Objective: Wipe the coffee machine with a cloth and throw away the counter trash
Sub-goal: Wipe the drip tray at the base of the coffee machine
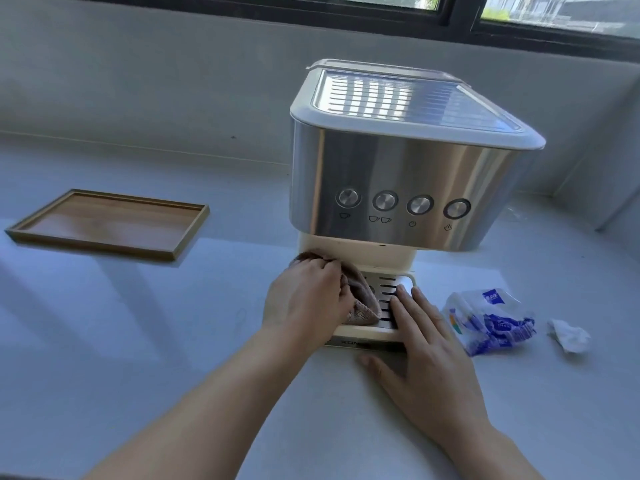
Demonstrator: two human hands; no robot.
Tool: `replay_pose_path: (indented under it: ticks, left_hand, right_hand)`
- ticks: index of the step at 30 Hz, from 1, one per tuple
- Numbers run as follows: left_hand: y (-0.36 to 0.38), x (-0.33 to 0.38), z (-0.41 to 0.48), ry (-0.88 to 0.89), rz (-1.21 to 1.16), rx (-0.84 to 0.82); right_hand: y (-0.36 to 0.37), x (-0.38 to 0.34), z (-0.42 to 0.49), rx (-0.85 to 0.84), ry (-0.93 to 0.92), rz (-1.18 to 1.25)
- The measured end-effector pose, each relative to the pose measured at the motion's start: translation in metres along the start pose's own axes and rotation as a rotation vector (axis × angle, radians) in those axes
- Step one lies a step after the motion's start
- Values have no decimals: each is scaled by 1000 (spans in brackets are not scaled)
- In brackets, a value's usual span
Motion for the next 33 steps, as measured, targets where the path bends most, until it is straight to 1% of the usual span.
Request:
replay_pose_path:
  ticks: [2, 5, 8, 12, 13, 15, 17, 18, 20, 21, 22, 24, 26, 28, 30, 33]
  left_hand:
    - [0, -1, -3, -22, 38, 35]
    - [8, 4, -11, -12, 83, 16]
    - [6, -2, -9, -6, -5, 5]
    - [-8, -32, -4, -41, -150, -19]
    - [-11, -34, -5, -21, -161, -17]
    - [-15, -28, -7, 77, -142, -2]
    - [-20, -18, -12, 204, -112, 68]
    - [-26, -15, -13, 242, -124, 144]
    - [-41, -18, -13, 256, -212, 318]
    - [-43, -18, -11, 249, -247, 360]
    - [-40, -17, -7, 246, -260, 348]
    - [-26, -16, 4, 190, -272, 220]
    - [-15, -28, 14, 28, -318, 138]
    - [-12, -39, 18, -107, -294, 133]
    - [-12, -47, 17, -196, -273, 122]
    - [-16, -75, 11, -365, -356, 132]
  right_hand:
    - [0, 1, 0, 18, -5, 10]
    - [1, 1, 0, 37, -22, 24]
    - [1, 3, -1, 50, -18, 27]
    - [0, 2, -1, 70, -21, 30]
    - [0, 2, 0, 73, -21, 28]
    - [0, 2, 0, 75, -21, 27]
    - [-1, 2, 0, 77, -18, 32]
    - [-2, 2, 0, 84, -19, 34]
    - [-2, 2, 0, 91, -23, 32]
    - [-2, 2, -1, 93, -26, 33]
    - [-2, 2, -1, 99, -27, 35]
    - [-1, 2, 0, 109, -33, 35]
    - [-2, 2, 0, 114, -32, 35]
    - [-1, 1, -1, 108, -34, 43]
    - [-2, 1, -1, 101, -26, 44]
    - [-3, 1, -1, 86, -12, 49]
Point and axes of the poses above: each hand's wrist, its own z-axis towards the middle knuckle, its own y-axis out of the palm, x = y × z, the point moved 10 cm from there along z, towards the middle knuckle, and after that the axes turned 9 degrees about -y, right-handed, at the moved point
